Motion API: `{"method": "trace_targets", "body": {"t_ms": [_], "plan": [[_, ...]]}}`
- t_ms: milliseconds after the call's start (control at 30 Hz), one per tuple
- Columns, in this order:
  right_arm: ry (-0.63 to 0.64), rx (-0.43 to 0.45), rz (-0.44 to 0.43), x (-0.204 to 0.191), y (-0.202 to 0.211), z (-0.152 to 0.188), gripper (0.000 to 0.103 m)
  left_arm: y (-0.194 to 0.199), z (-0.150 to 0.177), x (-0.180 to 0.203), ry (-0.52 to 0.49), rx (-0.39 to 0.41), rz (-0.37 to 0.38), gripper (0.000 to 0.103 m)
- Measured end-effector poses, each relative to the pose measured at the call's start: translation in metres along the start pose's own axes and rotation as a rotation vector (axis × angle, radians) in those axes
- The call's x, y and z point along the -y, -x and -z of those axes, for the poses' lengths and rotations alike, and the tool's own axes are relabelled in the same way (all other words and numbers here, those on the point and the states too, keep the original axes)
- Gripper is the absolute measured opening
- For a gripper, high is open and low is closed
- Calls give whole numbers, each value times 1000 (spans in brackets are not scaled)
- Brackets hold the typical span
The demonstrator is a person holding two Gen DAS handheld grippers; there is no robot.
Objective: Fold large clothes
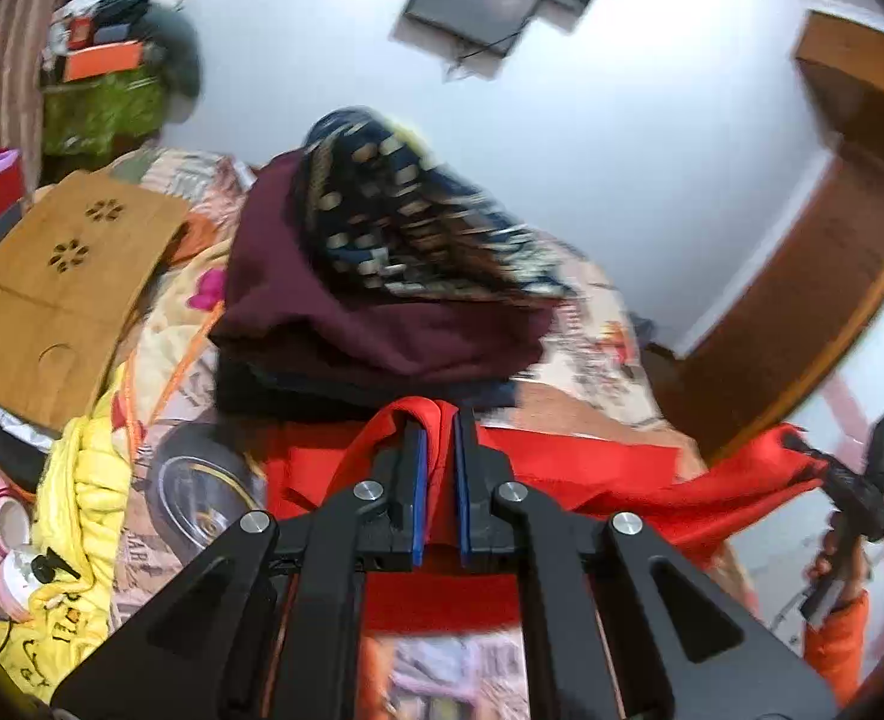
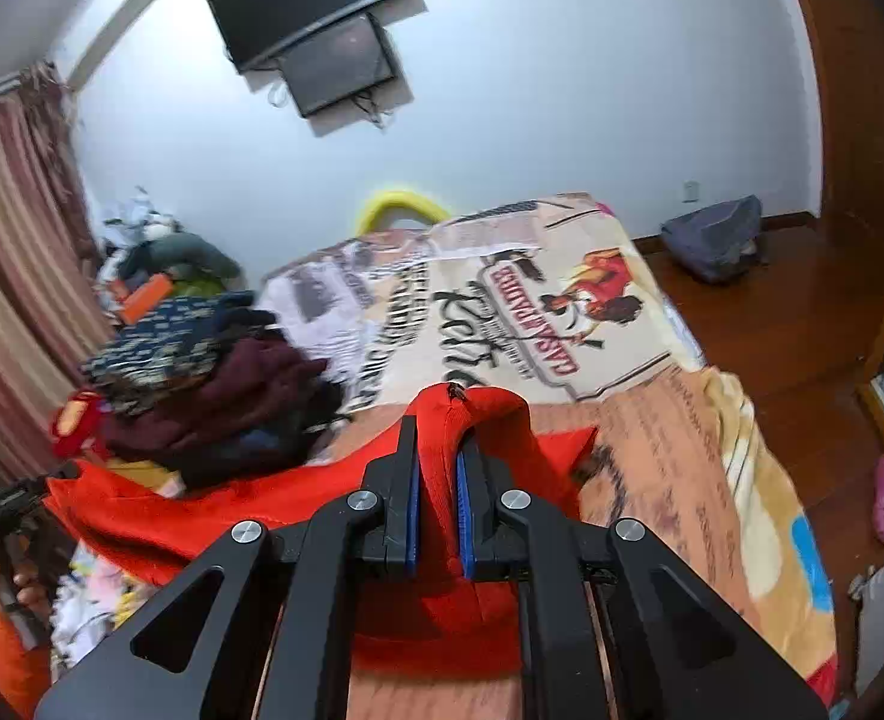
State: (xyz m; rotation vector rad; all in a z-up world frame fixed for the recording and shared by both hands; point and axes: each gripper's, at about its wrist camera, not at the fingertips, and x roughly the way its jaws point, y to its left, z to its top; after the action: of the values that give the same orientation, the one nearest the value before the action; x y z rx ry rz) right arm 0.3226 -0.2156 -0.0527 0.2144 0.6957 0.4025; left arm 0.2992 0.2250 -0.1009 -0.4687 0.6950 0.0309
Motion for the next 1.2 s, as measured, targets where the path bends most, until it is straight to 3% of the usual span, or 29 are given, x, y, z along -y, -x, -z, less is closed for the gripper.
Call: {"method": "trace_targets", "body": {"t_ms": [67, 200, 367, 433, 500, 567, 633, 733, 867, 1000, 1200], "plan": [[-8, -18, 7, 4, -17, -4, 9, -28, -2, -8, 27, -16, -67, 7], [0, -55, 42, 8, -46, -7, 10, -56, 8, -14, 31, -64, -123, 7], [-25, -74, 50, 15, -51, -14, 15, -71, 4, -7, -24, -105, -167, 9], [-34, -76, 53, 16, -46, -19, 19, -65, 0, -3, -38, -98, -173, 15], [-37, -57, 75, 15, -38, -24, 23, -55, -5, -2, -42, -72, -170, 45], [-27, -20, 104, 13, -28, -29, 26, -39, -10, -1, -31, -20, -162, 59], [-43, 26, 118, 15, -9, -35, 48, -22, -12, -2, -22, 27, -164, 63], [-56, 51, 106, 19, 7, -37, 54, -10, -9, -6, -18, 26, -162, 66], [0, -49, 121, 19, 3, -22, 56, -12, 12, -17, -28, -29, -193, 71], [39, -213, 131, 25, -20, 14, 57, -32, 50, -37, 7, -156, -180, 71], [-77, -420, 84, 48, -63, 60, 57, -73, 111, -67, 147, -341, -111, 71]]}}
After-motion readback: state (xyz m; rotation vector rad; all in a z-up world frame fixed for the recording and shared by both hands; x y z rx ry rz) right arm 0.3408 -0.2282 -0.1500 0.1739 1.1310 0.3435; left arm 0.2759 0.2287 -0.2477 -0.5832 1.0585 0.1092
